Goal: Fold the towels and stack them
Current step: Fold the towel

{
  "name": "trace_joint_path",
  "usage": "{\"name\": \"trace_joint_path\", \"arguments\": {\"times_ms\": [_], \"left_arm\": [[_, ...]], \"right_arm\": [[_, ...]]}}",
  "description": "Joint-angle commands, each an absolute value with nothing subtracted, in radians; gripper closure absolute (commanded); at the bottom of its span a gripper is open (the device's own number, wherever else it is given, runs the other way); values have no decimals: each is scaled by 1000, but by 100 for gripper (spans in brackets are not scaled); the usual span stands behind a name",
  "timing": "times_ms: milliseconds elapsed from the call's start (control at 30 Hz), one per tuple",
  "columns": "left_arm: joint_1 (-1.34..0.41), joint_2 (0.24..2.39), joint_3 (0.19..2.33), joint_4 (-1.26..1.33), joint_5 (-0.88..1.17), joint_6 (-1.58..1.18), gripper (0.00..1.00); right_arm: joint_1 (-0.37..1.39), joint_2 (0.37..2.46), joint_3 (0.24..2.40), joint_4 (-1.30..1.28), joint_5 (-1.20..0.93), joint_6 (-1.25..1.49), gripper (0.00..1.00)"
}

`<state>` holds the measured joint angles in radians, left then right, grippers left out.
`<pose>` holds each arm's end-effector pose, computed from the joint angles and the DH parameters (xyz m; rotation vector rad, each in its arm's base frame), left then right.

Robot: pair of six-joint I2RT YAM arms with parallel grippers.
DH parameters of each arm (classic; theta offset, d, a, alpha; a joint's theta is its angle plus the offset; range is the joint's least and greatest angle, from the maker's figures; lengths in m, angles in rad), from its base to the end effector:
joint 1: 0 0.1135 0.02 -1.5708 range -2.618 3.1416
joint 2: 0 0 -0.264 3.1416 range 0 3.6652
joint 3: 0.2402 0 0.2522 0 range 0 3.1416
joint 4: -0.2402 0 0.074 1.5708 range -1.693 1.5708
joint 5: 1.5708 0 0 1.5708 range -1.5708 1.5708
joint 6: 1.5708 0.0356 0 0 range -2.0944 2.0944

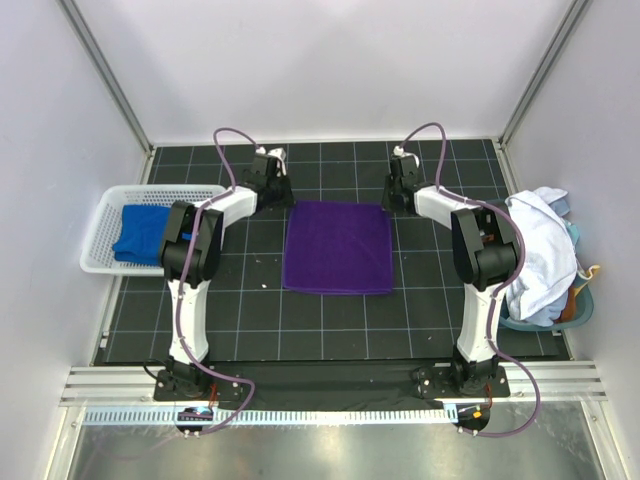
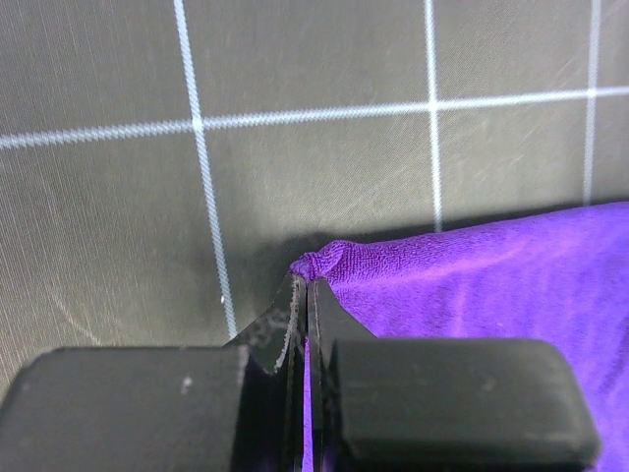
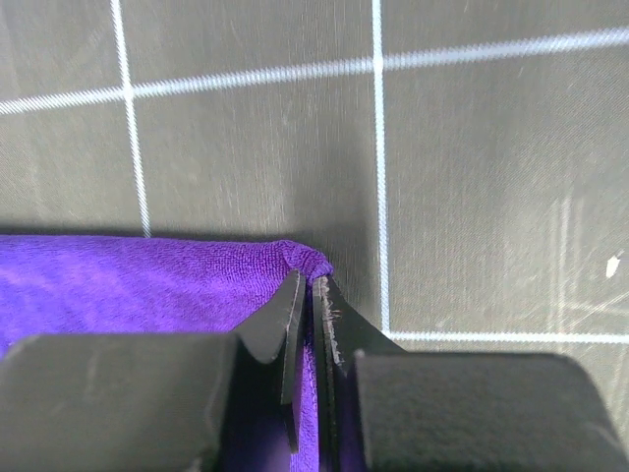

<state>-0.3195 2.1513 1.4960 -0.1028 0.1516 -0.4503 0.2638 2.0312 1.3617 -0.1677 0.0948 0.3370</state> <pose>0.4491 -0.1543 0.1575 -0.0781 2.3850 -0.5532 0.4255 0.1114 0.1637 0.1320 2.4059 0.1647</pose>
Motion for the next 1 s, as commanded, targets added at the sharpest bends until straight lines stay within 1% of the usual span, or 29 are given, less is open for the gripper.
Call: {"name": "trace_joint_path", "arguments": {"times_ms": [0,200,367,500,967], "left_arm": [[-302,2106,1555,-5,185,-471,100],[-273,2109,1611,-5,238,-480,100],[-267,2088,1606,23,287,-482,100],[-268,2043,1528,46,293,-491,100],[-267,1850,1273,69,279,-552,100]], "right_arm": [[249,1991,1436,-114,123,305,91],[239,1960,1448,-83,117,290,91],[238,1919,1411,-40,103,284,91],[238,1878,1370,-22,95,290,91],[244,1658,1074,61,77,363,92]]}}
